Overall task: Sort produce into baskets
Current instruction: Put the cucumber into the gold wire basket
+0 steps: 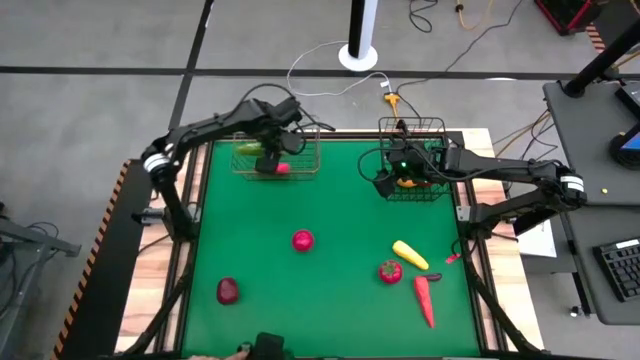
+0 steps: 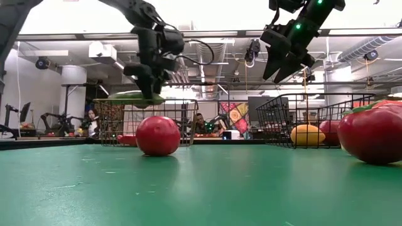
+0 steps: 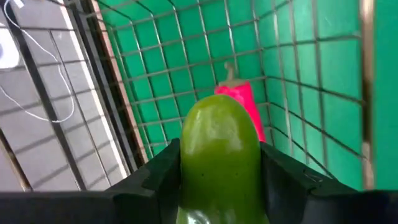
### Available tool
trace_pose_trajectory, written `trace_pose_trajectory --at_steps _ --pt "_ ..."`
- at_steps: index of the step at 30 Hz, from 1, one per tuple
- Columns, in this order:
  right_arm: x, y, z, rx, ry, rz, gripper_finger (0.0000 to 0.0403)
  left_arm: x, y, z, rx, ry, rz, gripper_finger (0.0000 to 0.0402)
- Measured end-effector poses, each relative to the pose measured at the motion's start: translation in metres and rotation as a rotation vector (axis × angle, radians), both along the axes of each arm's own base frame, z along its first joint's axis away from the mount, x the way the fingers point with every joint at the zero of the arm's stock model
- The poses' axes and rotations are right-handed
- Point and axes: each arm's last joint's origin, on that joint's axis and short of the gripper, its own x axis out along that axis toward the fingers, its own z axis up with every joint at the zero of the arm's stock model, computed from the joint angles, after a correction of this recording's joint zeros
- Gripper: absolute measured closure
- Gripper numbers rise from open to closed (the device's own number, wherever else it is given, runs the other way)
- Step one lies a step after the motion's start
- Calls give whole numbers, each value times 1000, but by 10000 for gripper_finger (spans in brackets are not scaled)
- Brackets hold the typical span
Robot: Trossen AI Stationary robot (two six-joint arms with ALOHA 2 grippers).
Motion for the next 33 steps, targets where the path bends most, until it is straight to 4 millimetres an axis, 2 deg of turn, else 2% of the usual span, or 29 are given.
trace_pose_trajectory --at_steps 6,14,23,33 --pt "0 0 0 0 0 0 146 13 9 -3 -26 -63 -18 248" --pt "0 0 0 -6 6 9 150 20 15 -3 16 -159 15 249" --pt "0 0 0 -5 6 11 142 20 15 -17 13 -168 41 226" --pt "0 0 0 -1 4 10 128 20 16 -23 16 -177 65 223"
